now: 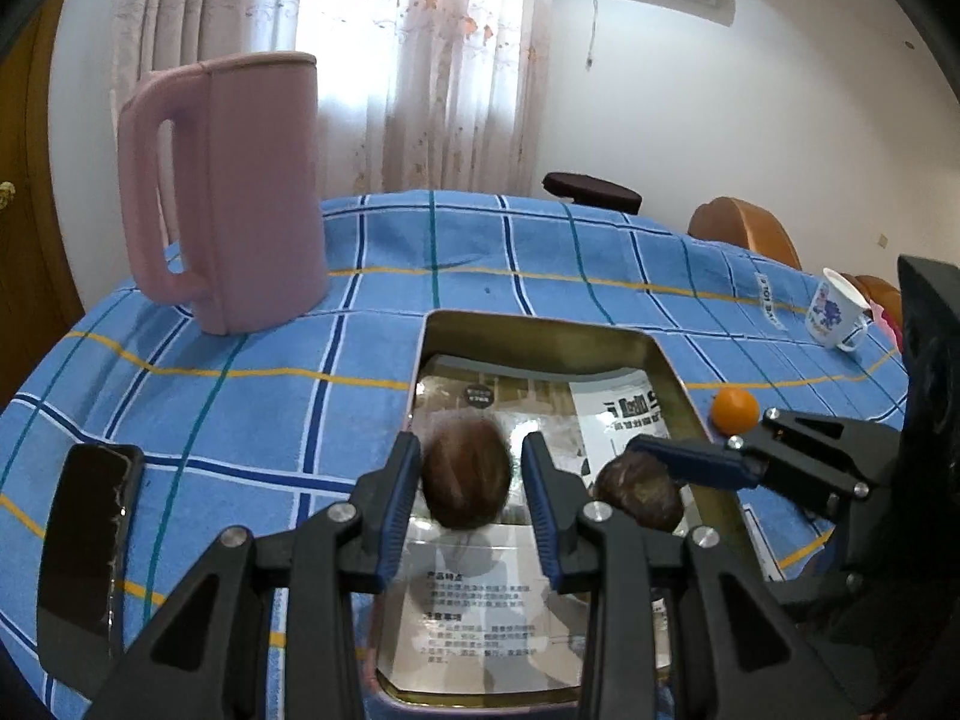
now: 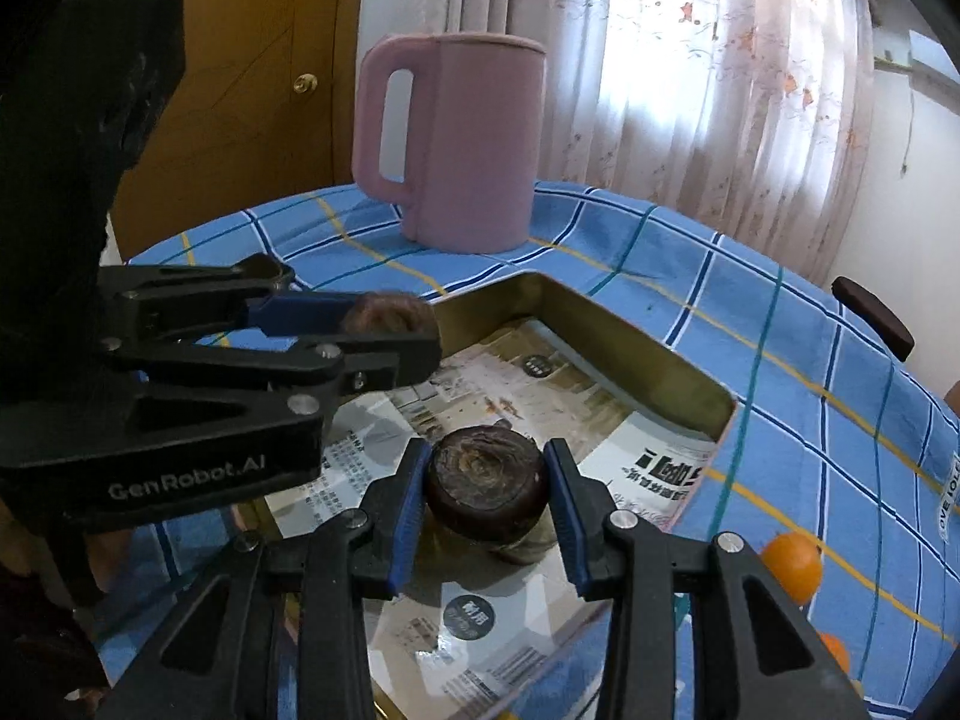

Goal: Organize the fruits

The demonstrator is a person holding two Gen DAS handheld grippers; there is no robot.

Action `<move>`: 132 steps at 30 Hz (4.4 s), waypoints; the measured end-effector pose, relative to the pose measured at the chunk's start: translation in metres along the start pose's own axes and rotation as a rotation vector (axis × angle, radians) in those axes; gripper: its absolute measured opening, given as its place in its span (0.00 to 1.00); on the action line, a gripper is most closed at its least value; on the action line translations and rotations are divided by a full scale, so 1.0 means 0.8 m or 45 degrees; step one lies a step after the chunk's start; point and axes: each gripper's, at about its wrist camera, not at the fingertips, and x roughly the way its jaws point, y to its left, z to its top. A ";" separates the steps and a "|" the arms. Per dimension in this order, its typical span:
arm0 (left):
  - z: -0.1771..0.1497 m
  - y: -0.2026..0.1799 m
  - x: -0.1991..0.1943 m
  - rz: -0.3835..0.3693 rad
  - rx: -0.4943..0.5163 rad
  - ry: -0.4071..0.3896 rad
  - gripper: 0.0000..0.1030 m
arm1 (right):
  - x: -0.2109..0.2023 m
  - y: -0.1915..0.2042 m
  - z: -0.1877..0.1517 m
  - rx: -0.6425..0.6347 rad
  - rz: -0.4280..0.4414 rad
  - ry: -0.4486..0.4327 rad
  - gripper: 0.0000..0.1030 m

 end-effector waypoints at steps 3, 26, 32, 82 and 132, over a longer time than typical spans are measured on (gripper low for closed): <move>0.000 0.000 -0.010 0.023 -0.010 -0.032 0.62 | -0.008 0.000 -0.003 0.000 -0.021 -0.012 0.55; -0.044 -0.191 -0.041 -0.263 0.229 -0.039 0.89 | -0.222 -0.167 -0.191 0.534 -0.449 -0.037 0.58; -0.051 -0.217 -0.026 -0.263 0.285 0.014 0.89 | -0.205 -0.194 -0.210 0.649 -0.400 0.004 0.58; -0.033 -0.234 0.029 -0.458 0.098 0.192 0.45 | -0.186 -0.196 -0.152 0.560 -0.495 -0.122 0.50; -0.038 -0.236 -0.042 -0.268 0.171 -0.216 0.45 | -0.229 -0.170 -0.158 0.457 -0.456 -0.404 0.50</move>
